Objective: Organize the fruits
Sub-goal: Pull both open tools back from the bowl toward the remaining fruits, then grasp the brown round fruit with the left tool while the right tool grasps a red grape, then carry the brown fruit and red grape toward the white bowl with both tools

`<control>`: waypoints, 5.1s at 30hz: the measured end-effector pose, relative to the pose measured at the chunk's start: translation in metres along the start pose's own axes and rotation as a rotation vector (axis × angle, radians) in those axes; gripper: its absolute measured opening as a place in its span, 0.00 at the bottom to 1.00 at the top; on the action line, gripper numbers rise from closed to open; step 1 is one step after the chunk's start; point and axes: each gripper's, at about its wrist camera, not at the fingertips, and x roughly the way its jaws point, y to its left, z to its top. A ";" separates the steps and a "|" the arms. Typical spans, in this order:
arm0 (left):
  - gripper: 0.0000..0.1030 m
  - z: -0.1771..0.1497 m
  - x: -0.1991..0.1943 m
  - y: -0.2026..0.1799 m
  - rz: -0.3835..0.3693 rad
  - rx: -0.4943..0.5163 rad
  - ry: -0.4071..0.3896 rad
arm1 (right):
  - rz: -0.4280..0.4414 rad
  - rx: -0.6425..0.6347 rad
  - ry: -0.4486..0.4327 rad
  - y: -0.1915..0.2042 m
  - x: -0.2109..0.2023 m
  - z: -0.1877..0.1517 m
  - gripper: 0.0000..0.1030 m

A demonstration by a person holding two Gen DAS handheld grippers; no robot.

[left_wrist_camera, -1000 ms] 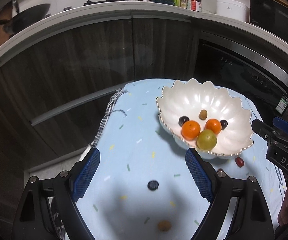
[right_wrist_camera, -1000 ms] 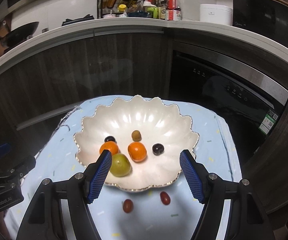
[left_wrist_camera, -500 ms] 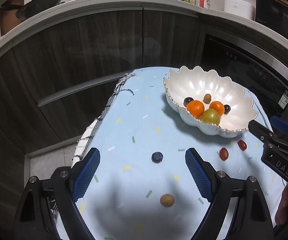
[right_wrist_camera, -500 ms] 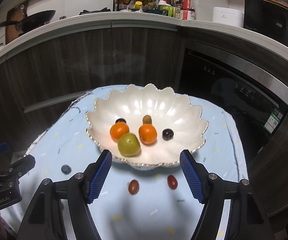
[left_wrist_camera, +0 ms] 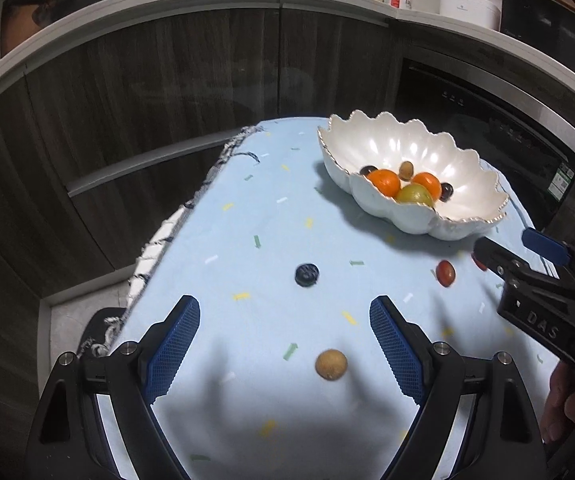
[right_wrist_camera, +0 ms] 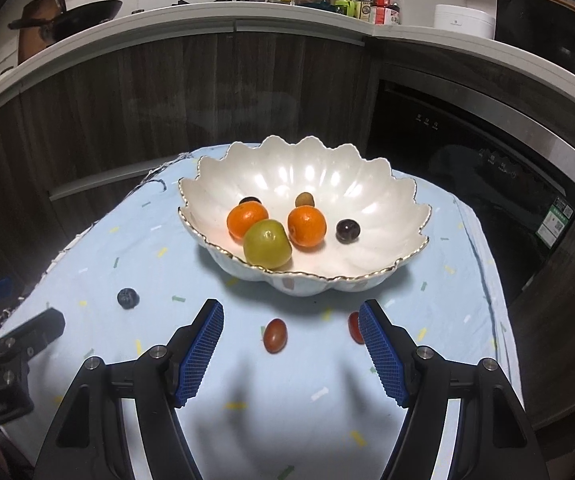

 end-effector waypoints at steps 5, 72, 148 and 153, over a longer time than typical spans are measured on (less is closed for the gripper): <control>0.85 -0.010 0.008 -0.002 0.018 -0.025 0.034 | 0.000 0.014 -0.001 0.000 0.004 -0.004 0.69; 0.22 -0.042 0.049 -0.033 -0.029 0.002 0.093 | 0.090 0.073 0.148 -0.003 0.069 -0.030 0.19; 0.22 0.107 0.055 -0.070 -0.126 0.114 0.016 | -0.016 0.172 0.019 -0.054 -0.002 0.059 0.19; 0.22 0.119 0.061 -0.073 -0.127 0.119 0.008 | -0.029 0.176 0.010 -0.062 0.003 0.069 0.19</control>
